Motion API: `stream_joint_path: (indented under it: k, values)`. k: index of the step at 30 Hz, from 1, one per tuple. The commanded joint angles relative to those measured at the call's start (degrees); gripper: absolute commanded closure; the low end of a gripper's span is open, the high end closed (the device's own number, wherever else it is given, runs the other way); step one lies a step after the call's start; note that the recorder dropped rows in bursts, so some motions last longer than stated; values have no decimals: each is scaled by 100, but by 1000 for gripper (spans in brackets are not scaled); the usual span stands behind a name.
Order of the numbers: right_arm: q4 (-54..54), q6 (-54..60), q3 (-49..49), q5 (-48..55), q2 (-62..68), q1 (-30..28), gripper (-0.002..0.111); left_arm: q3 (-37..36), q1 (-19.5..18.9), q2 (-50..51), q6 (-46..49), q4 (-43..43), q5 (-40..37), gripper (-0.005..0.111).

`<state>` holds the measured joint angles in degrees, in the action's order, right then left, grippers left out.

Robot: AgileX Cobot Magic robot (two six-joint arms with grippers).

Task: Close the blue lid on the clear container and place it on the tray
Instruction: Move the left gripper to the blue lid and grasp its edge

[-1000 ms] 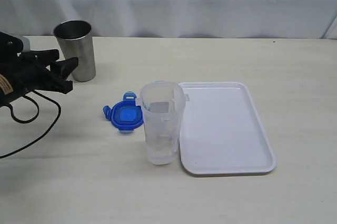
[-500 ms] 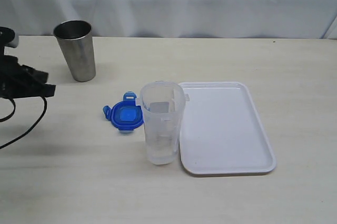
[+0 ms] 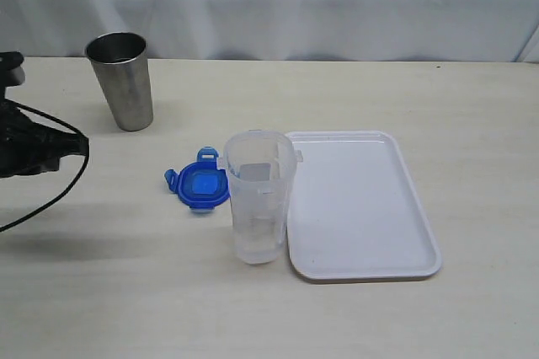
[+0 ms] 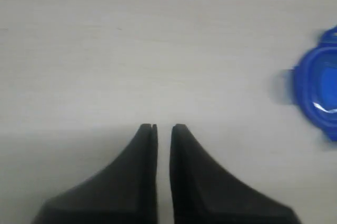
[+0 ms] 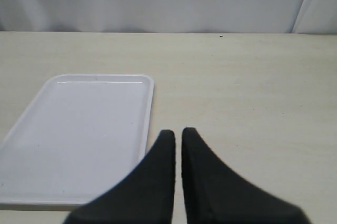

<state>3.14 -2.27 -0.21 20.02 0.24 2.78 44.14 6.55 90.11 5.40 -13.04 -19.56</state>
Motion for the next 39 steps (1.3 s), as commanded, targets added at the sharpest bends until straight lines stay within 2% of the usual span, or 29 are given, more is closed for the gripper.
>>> stream_joint_path:
  k: [1, 4, 7, 10, 12, 13, 18, 20, 24, 29, 39]
  values:
    - [4, 2, 21, -22, -24, -19, 104, 32, 21, 294, 2492, -2795, -216, 97]
    - [4, 2, 21, -22, -24, -19, 104, 32, 21, 570, 3857, -4146, -364, 87]
    - [4, 2, 21, -22, -24, -19, 104, 92, 21, 828, 5153, -5295, -561, 71]
    - [4, 2, 21, -22, -24, -19, 104, 285, 21, 1141, 6122, -6198, -1022, 68]
    - [4, 2, 21, -22, -24, -19, 104, 563, 34, 1461, 6226, -6264, -1457, 68]
    - [4, 2, 21, -22, -24, -19, 104, 644, 72, 1567, 6226, -6253, -1417, 68]
    - [4, 2, 21, -22, -24, -19, 104, 947, 529, 2248, 6335, -6156, -491, 67]
    - [4, 2, 21, -22, -24, -19, 104, 1065, 713, 2425, 6357, -6179, -197, 63]
    - [4, 2, 21, -22, -24, -19, 104, 1213, 951, 2500, 6357, -6280, 256, 63]
    - [4, 2, 21, -22, -24, -19, 104, 1213, 951, 2548, 6347, -6460, 638, 63]
    - [4, 2, 21, -22, -24, -19, 104, 1213, 951, 2551, 6357, -6559, 399, 63]
